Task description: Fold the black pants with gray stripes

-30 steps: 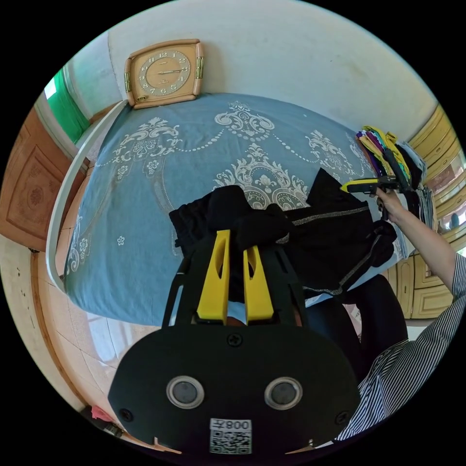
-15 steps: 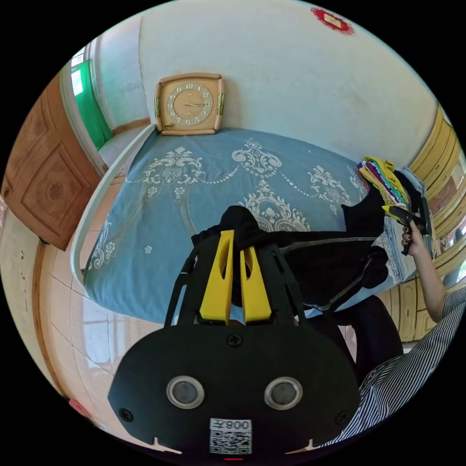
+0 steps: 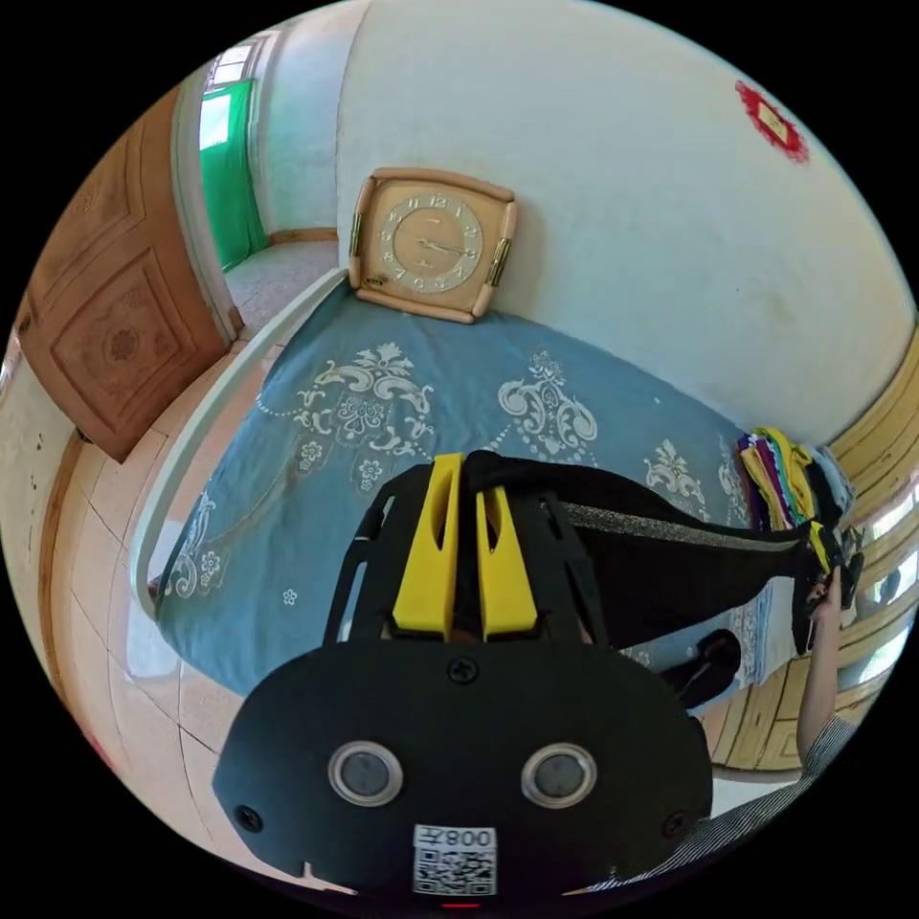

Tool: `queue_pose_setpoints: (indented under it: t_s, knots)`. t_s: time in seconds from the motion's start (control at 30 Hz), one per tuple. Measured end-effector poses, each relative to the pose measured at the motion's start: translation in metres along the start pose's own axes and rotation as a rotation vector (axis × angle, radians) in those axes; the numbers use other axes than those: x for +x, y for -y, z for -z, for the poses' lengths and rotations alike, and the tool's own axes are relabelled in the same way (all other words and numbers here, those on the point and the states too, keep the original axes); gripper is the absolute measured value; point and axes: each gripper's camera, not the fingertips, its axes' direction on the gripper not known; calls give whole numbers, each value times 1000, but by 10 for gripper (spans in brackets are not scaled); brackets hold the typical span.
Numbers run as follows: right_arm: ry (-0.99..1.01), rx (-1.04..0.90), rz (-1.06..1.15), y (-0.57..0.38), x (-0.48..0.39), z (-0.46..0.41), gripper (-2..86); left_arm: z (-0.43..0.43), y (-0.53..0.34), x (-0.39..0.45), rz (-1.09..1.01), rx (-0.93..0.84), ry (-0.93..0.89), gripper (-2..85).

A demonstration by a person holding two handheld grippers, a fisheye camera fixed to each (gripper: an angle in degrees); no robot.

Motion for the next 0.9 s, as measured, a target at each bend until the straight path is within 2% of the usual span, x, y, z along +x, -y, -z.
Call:
queue_pose_setpoints:
  t_s: [0.07, 0.17, 0.33, 0.43, 0.63, 0.7, 0.8, 0.87, 0.9]
  knots:
    - [-108, -95, -108, 26, 23, -30, 4, -20, 21, 5, 41, -96, 0, 50]
    - [-149, -184, -186, 31, 43, -45, 7, -20, 24, 14, -18, -76, -69, 79]
    - [-192, -278, -90, 11, 48, -27, 25, -1, 1, 14, -106, -84, -75, 96]
    - [-180, -313, -21, -17, 40, -1, 35, 9, -9, -4, -38, -94, -130, 98]
    - [-120, -387, 33, -52, 25, 31, 27, 21, 40, 1, -6, -87, -215, 77]
    - [-128, -400, 67, -53, 14, 31, 23, 22, 71, 13, -18, -101, -192, 74]
    - [-139, -441, 130, -46, -8, 18, 21, 17, 128, 37, -69, -169, -48, 76]
    - [-148, -459, 161, -37, -23, 3, 20, 2, 167, 63, -197, -299, 151, 83]
    - [-147, -461, 162, -35, -25, -1, 20, 2, 175, 67, -185, -298, 192, 86]
